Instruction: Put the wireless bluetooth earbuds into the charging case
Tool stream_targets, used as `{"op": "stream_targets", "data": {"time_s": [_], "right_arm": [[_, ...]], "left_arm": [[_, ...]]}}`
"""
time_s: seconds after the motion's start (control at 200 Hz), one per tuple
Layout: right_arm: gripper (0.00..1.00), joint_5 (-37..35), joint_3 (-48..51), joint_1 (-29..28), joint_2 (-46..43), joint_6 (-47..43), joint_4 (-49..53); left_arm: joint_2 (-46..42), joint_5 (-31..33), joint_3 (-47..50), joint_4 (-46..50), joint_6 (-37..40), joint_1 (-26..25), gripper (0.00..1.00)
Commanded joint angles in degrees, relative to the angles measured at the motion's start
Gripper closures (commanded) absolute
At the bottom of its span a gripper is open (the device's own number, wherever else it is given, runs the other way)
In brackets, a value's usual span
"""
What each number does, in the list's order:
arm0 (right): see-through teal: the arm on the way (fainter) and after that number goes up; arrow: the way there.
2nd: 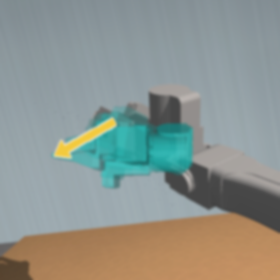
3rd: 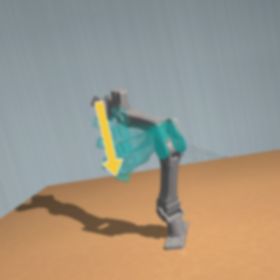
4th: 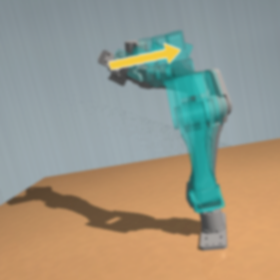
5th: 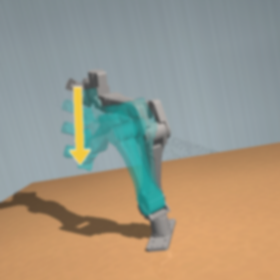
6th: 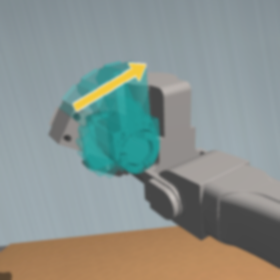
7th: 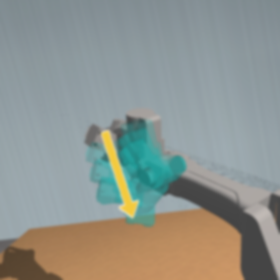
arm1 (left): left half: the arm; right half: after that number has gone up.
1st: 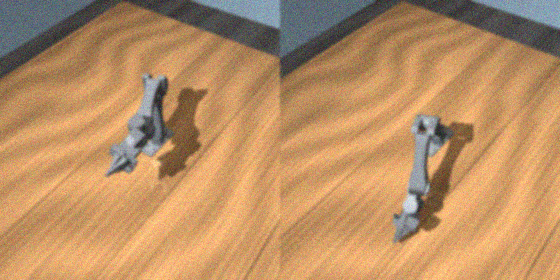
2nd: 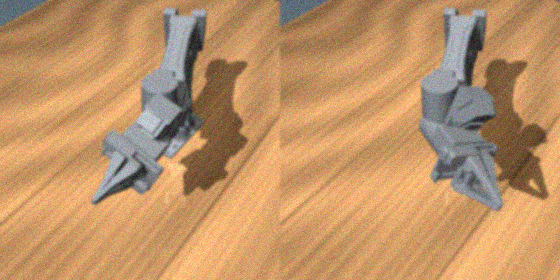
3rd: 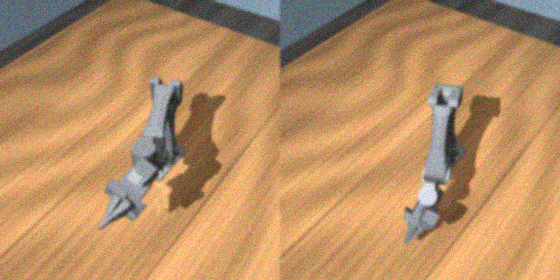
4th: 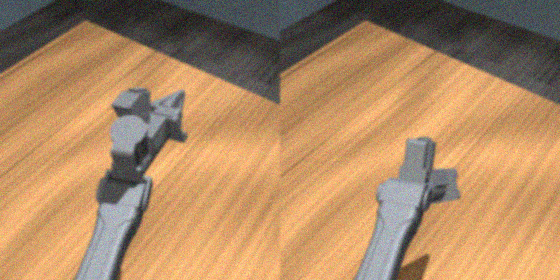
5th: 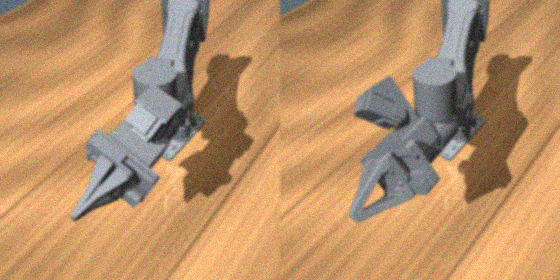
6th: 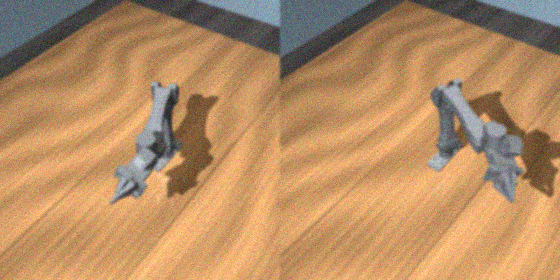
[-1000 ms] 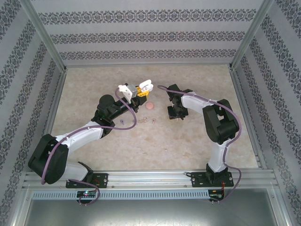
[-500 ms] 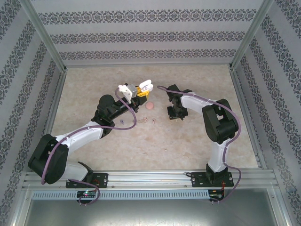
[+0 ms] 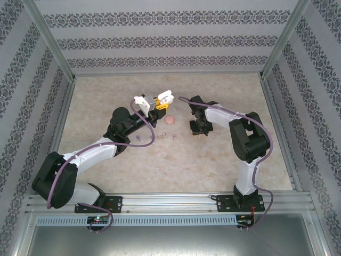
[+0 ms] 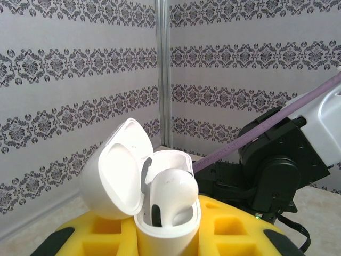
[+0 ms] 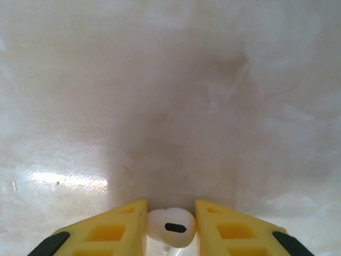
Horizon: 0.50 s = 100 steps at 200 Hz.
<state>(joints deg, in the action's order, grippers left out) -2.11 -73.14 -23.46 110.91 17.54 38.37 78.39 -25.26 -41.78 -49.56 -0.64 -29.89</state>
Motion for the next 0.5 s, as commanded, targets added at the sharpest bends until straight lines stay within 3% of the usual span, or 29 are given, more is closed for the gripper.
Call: {"op": "stream_targets", "data": {"time_s": [0.0,0.495], "right_arm": [[0.73,-1.49,1.91,0.52,-2.80,-1.19,-1.55],[0.74,0.72,2.93,-1.44,-23.65,0.70,-7.64]], "left_arm": [[0.05,-0.97,-1.55,-1.65,0.38,0.64,1.00],[0.00,-1.57,-2.12,-1.21,1.23,0.71,1.00]]}}
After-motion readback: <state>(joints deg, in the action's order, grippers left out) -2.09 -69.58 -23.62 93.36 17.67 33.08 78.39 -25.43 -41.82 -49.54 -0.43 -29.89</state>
